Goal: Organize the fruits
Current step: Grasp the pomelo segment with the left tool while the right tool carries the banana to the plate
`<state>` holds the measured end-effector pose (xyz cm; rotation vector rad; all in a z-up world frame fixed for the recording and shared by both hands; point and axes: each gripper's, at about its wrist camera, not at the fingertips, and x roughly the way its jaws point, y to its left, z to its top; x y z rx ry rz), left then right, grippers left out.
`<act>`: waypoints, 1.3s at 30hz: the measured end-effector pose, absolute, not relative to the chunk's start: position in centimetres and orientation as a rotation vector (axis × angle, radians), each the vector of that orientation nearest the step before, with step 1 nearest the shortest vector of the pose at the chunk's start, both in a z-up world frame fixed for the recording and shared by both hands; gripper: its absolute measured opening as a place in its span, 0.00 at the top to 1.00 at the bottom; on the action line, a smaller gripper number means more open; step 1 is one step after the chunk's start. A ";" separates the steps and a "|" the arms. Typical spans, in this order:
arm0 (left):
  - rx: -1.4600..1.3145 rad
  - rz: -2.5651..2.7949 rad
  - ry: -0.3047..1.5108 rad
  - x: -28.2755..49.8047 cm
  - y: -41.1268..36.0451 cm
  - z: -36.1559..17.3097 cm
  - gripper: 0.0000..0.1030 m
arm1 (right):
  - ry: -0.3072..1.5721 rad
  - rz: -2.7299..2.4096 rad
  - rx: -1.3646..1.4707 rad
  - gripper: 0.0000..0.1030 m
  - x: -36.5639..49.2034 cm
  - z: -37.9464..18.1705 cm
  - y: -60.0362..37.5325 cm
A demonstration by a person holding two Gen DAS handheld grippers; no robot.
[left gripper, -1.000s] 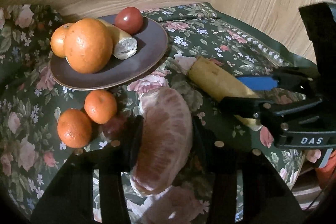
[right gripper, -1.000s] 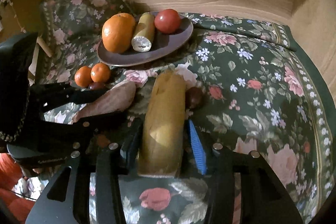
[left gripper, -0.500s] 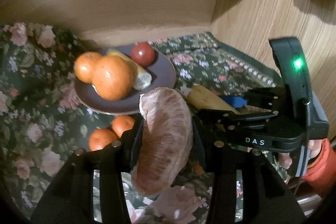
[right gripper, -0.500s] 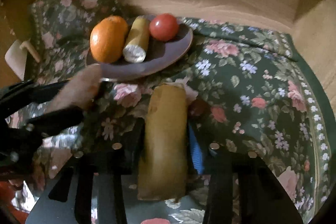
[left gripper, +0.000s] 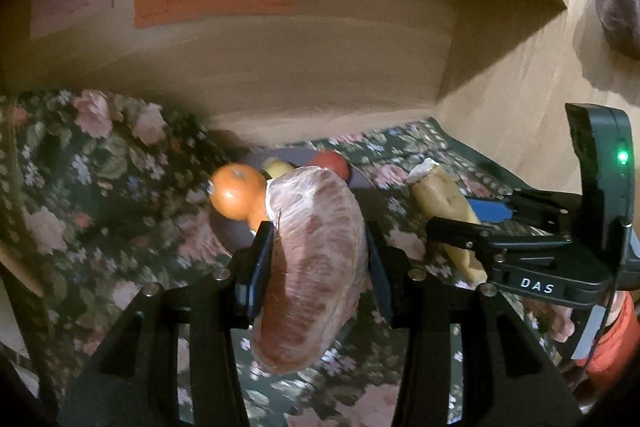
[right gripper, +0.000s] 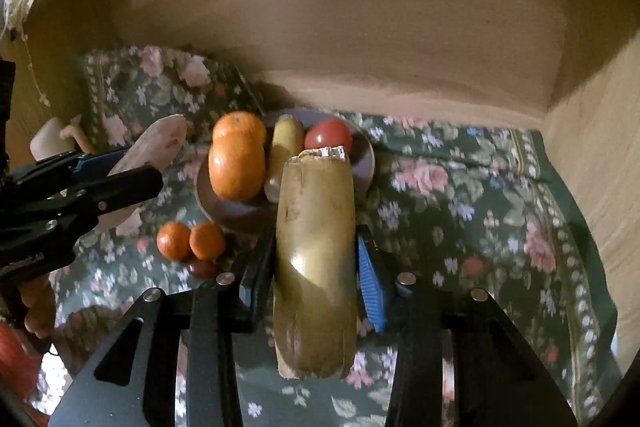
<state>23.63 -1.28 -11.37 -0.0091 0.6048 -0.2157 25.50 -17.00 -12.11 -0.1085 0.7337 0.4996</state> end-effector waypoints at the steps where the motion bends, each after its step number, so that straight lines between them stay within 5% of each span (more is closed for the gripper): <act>1: -0.008 -0.208 0.602 23.8 -1.2 -11.3 0.57 | 0.731 0.503 -0.108 0.65 25.7 -12.0 -16.9; 39: -0.039 -0.211 0.752 39.0 1.1 -13.2 0.57 | 0.789 0.551 -0.267 0.65 35.9 -13.8 -9.6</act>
